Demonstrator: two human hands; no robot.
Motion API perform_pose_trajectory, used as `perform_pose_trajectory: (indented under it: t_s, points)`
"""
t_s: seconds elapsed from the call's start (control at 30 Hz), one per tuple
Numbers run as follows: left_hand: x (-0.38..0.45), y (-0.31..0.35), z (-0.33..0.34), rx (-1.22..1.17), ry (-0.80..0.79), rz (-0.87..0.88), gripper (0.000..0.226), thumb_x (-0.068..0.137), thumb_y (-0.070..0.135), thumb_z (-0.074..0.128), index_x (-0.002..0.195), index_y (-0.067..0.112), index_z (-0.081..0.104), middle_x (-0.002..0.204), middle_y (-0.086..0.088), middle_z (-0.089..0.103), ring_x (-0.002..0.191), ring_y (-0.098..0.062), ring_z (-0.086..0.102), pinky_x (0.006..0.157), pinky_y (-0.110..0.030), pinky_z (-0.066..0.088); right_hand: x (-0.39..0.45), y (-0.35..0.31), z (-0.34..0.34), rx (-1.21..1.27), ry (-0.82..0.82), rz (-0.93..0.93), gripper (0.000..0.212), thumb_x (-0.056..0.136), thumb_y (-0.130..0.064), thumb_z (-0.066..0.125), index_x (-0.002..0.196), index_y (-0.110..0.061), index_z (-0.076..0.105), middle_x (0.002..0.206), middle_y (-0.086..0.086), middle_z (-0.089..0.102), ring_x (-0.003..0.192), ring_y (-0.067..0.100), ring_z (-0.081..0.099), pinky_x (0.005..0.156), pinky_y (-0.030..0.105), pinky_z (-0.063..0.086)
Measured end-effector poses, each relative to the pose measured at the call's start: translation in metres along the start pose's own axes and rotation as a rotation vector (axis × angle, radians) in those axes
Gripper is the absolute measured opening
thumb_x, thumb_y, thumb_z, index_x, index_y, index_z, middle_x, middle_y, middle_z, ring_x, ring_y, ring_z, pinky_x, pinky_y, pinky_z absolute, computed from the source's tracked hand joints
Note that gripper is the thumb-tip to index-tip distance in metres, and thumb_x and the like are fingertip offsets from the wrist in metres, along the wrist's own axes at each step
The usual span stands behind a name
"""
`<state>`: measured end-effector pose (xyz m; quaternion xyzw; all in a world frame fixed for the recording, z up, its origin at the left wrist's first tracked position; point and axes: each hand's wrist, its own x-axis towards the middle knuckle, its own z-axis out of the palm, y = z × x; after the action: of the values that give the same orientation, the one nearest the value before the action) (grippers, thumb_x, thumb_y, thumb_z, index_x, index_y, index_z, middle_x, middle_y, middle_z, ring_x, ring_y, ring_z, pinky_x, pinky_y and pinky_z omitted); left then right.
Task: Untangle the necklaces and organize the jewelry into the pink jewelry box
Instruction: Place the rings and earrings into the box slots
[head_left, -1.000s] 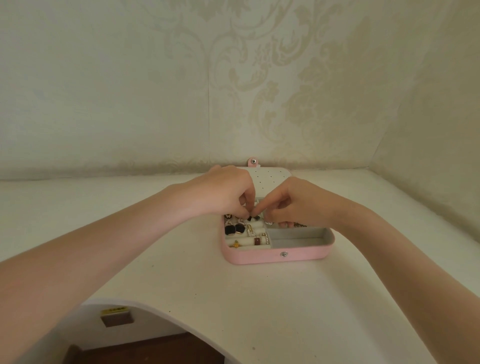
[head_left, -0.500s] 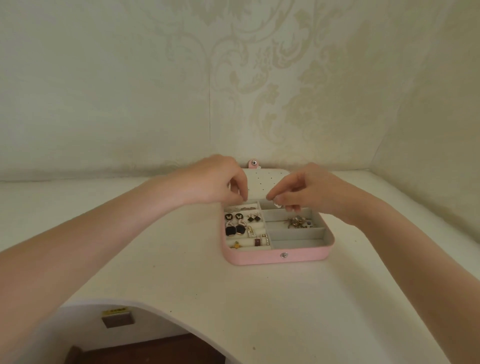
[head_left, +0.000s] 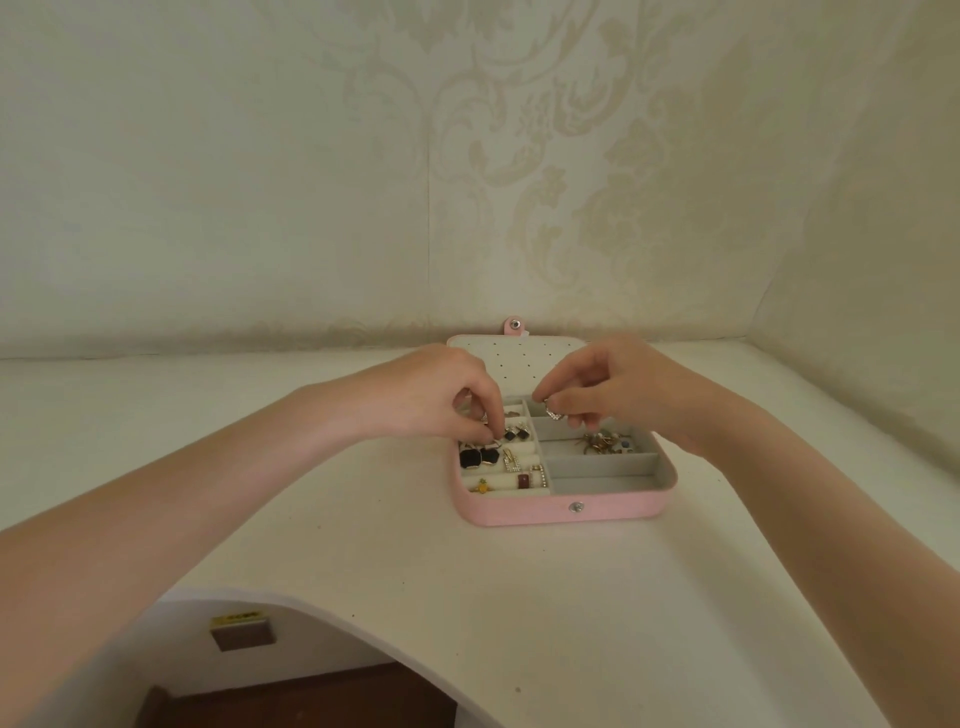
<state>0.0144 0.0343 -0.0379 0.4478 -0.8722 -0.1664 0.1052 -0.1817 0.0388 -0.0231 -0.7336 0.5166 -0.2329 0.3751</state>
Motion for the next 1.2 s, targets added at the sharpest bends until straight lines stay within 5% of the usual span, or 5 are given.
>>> perform_pose_trajectory:
  t_s: [0.33,0.53,0.73,1.0,1.2]
  points:
    - [-0.004,0.003,-0.009,-0.098,0.094,-0.044,0.015,0.080,0.020,0.070,0.075,0.034,0.069,0.080,-0.007,0.062,0.073,-0.015,0.049,0.065,-0.028,0.037,-0.002,-0.002,0.006,0.060,-0.055,0.016,0.011,0.082,0.002,0.065,0.091,-0.001,0.070,0.064,0.007,0.061,0.051,0.006,0.054,0.051,0.013,0.044]
    - [-0.016,0.018,0.003,-0.113,0.136,-0.057,0.004,0.075,0.032,0.074,0.077,0.030,0.071,0.068,0.009,0.054,0.065,-0.002,0.044,0.056,-0.020,0.031,-0.007,-0.004,0.014,0.027,-0.135,0.063,0.006,0.079,-0.001,0.068,0.082,-0.003,0.072,0.062,0.007,0.063,0.060,0.017,0.050,0.054,0.018,0.040]
    - [-0.009,0.020,0.011,-0.032,0.105,-0.164,0.016,0.075,0.033,0.074,0.085,0.021,0.074,0.073,0.002,0.055,0.062,-0.009,0.042,0.052,-0.018,0.023,-0.008,-0.007,0.021,-0.058,-0.086,0.071,0.007,0.079,0.002,0.066,0.080,-0.001,0.072,0.056,0.006,0.057,0.040,0.003,0.044,0.045,0.010,0.037]
    - [-0.006,0.023,0.010,0.000,0.080,-0.196,0.011,0.076,0.030,0.073,0.085,0.024,0.073,0.066,0.009,0.050,0.058,-0.004,0.042,0.051,-0.019,0.023,-0.004,-0.007,0.033,-0.292,0.031,0.059,0.016,0.074,-0.014,0.072,0.065,-0.028,0.071,0.060,-0.012,0.063,0.068,0.006,0.056,0.080,0.032,0.047]
    - [-0.005,0.022,0.010,0.007,0.085,-0.180,0.010,0.076,0.028,0.073,0.085,0.023,0.074,0.071,0.005,0.053,0.065,-0.011,0.044,0.053,-0.021,0.023,-0.010,-0.005,0.034,-0.253,0.063,0.055,0.010,0.072,-0.018,0.075,0.068,-0.027,0.072,0.062,-0.012,0.061,0.065,0.004,0.051,0.071,0.025,0.038]
